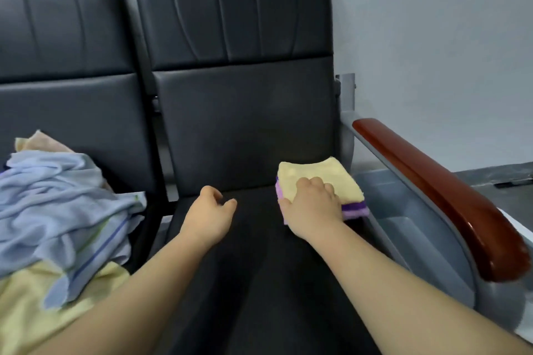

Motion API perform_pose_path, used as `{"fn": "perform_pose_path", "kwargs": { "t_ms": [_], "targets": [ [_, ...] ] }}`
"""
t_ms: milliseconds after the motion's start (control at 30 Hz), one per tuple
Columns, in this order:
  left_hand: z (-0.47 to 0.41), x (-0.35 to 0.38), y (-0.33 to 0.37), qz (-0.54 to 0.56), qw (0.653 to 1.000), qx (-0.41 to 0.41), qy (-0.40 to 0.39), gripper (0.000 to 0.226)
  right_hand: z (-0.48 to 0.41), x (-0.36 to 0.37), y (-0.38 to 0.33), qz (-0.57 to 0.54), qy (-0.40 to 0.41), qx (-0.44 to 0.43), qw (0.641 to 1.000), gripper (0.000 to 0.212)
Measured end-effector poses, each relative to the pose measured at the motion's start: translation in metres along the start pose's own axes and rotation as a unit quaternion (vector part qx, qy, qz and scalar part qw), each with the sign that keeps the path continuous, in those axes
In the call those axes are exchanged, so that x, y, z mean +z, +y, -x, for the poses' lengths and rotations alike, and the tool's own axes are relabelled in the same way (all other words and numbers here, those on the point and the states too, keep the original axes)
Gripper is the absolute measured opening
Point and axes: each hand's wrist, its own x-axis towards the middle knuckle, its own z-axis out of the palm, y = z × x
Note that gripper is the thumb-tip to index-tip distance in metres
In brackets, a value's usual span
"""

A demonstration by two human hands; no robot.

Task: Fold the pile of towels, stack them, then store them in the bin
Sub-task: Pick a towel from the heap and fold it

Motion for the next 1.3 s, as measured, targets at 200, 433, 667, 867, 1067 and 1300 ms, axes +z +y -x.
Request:
{"fn": "perform_pose_path", "kwargs": {
  "t_ms": [200, 433, 667, 867, 1067, 1300],
  "targets": [
    [0.028, -0.114, -0.077, -0.052, 0.998, -0.001, 0.035, 0.014, 0.048, 0.035, -0.120, -0.076, -0.144, -0.171, 0.972, 0.055],
    [0.024, -0.234, -0.158, -0.065, 0.980, -0.057, 0.177, 0.017, 0.066, 0.067, -0.254, -0.083, -0.201, -0.255, 0.942, 0.036],
    [0.012, -0.270, -0.226, -0.151, 0.971, -0.102, 0.155, 0.046, 0.071, 0.112, -0.333, -0.103, -0.221, -0.242, 0.939, 0.031],
    [0.012, -0.261, -0.228, -0.179, 0.977, -0.089, 0.075, 0.046, 0.066, 0.117, -0.338, -0.030, -0.226, -0.252, 0.940, 0.042],
    [0.017, -0.251, -0.203, -0.202, 0.978, 0.001, 0.050, 0.058, 0.054, 0.034, -0.308, -0.250, -0.280, -0.225, 0.899, 0.020],
    [0.024, -0.230, -0.179, -0.105, 0.989, 0.102, -0.005, 0.035, 0.057, -0.031, -0.280, -0.509, -0.338, -0.150, 0.778, 0.013]
  ]
}}
